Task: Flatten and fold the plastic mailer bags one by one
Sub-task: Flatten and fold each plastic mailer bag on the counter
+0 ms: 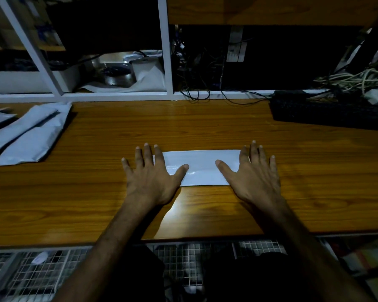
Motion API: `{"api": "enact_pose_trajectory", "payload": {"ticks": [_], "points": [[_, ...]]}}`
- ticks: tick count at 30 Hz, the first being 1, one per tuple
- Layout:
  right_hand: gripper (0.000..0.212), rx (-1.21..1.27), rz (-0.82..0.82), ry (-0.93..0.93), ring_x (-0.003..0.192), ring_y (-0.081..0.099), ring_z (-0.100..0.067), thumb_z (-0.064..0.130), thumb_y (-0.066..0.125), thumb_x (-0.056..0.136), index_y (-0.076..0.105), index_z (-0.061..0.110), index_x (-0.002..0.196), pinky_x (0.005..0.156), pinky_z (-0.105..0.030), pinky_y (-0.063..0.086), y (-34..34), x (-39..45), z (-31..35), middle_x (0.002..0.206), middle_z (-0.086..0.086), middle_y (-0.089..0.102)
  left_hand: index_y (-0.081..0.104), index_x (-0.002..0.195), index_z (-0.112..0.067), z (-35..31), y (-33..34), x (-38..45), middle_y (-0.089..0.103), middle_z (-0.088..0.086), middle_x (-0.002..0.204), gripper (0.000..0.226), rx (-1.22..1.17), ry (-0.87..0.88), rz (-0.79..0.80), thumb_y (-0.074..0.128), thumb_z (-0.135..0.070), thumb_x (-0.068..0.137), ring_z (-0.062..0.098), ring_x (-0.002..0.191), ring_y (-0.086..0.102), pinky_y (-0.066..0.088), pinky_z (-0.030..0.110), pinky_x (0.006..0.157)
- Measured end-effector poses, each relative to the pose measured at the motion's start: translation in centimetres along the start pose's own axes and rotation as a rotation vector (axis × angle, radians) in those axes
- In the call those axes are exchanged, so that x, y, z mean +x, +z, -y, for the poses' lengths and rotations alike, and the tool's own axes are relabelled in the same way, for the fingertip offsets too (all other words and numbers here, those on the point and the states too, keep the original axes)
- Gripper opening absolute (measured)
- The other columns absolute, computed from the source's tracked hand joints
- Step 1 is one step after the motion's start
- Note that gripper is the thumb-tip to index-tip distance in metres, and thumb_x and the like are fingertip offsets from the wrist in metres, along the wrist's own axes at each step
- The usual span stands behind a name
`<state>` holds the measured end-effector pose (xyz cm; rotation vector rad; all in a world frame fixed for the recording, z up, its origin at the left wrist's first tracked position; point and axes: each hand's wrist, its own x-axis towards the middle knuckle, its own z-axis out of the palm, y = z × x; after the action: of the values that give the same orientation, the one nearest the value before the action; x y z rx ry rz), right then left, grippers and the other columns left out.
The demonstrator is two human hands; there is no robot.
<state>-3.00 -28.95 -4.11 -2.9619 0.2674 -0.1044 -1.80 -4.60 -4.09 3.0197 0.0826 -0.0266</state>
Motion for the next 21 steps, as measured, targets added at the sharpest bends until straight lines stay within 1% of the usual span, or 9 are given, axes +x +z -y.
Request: {"api": "enact_pose_trajectory", "payload": {"ticks": [3,7,10,13,17,19,21], "points": [[0.095,-0.002,0.001,-0.004,0.160,-0.007,-0.027,0.084,0.006,0.094,0.008,0.021,0.166,0.127,-0.053,-0.006,-0.2,-0.1,-0.5,0.173,-0.010,-0.008,-0.013,0.165,-0.024,1.0,-0.4,-0.2,-0.017,0.011,0.172,0.099,0.001,0.005,0.014,0.000,-0.086,0.089,0.032,0.158,-0.019,-0.011,0.067,0.122],[0.071,-0.014,0.010,-0.016,0.160,-0.005,-0.027,0.065,0.008,0.104,0.008,0.029,0.166,0.127,-0.054,-0.005,-0.4,-0.1,-1.6,0.173,-0.009,-0.005,-0.015,0.164,-0.029,2.4,-0.9,-0.4,-0.017,0.010,0.172,0.081,0.007,0.042,0.021,0.001,-0.073,0.098,0.032,0.158,-0.019,-0.012,0.067,0.121],[0.061,-0.025,0.000,-0.027,0.160,-0.001,-0.028,0.053,0.010,0.109,0.010,0.031,0.165,0.127,-0.054,-0.001,-0.6,0.0,-2.6,0.173,-0.008,0.000,-0.013,0.164,-0.031,3.2,-1.2,-0.2,-0.016,0.008,0.172,0.071,0.018,0.066,0.033,0.002,-0.064,0.103,0.033,0.158,-0.019,-0.012,0.067,0.121],[0.058,-0.030,-0.009,-0.043,0.160,0.003,-0.029,0.047,0.014,0.110,0.013,0.030,0.165,0.128,-0.054,0.004,-0.8,0.1,-3.6,0.173,-0.009,0.005,-0.007,0.165,-0.031,4.0,-1.3,-0.2,-0.013,0.008,0.173,0.066,0.033,0.069,0.021,0.003,-0.058,0.106,0.034,0.158,-0.016,-0.008,0.068,0.121],[0.055,-0.005,-0.010,-0.074,0.159,0.008,-0.028,0.042,0.019,0.111,0.018,0.027,0.165,0.127,-0.055,0.007,-1.3,0.1,-4.4,0.172,-0.009,0.012,0.002,0.166,-0.029,4.7,-1.5,-0.5,-0.008,0.009,0.174,0.064,0.046,0.088,-0.006,0.008,-0.055,0.108,0.035,0.159,-0.011,-0.002,0.068,0.122],[0.054,0.033,-0.021,-0.073,0.159,0.012,-0.027,0.040,0.023,0.112,0.025,0.023,0.163,0.127,-0.053,0.008,-1.6,-0.1,-4.6,0.172,-0.009,0.017,0.012,0.165,-0.027,5.0,-1.7,-0.8,-0.001,0.010,0.174,0.063,0.052,0.090,-0.035,0.013,-0.054,0.108,0.036,0.159,-0.005,0.003,0.067,0.123],[0.052,0.071,-0.055,-0.063,0.158,0.018,-0.027,0.037,0.029,0.112,0.034,0.019,0.160,0.126,-0.052,0.010,-1.8,-0.2,-4.7,0.170,-0.010,0.023,0.026,0.162,-0.025,5.2,-1.9,-1.3,0.011,0.010,0.173,0.062,0.036,0.085,-0.088,0.020,-0.054,0.108,0.037,0.159,0.005,0.010,0.066,0.124]]}}
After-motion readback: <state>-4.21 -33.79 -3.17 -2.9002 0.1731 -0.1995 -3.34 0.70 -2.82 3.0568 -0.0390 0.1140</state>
